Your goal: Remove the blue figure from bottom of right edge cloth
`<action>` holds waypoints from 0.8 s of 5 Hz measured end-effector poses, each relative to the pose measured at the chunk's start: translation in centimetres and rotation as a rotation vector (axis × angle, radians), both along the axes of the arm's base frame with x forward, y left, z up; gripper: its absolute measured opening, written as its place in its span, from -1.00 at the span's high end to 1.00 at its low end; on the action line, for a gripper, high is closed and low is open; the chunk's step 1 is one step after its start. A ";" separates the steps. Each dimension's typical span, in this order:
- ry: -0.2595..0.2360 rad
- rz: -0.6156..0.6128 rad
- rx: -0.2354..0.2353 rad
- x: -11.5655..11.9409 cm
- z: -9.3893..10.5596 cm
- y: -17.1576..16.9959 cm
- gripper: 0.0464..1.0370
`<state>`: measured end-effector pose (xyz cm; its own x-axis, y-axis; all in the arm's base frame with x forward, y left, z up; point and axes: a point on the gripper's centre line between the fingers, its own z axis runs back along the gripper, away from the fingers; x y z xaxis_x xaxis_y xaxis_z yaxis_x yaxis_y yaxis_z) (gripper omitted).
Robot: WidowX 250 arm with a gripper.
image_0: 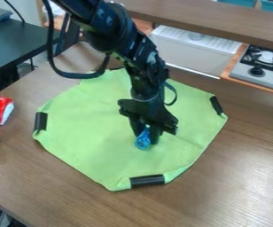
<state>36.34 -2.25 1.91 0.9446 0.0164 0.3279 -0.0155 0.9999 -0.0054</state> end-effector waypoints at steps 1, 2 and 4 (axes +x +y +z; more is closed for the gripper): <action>-0.055 -0.084 -0.027 -0.2 1.9 -1.1 0.29; -0.103 -0.204 -0.042 -1.5 3.9 -3.5 0.29; -0.108 -0.460 0.014 -5.6 3.4 -7.1 0.29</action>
<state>30.76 -9.37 5.29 0.8134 -0.4007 0.4217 0.4286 0.9030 0.0312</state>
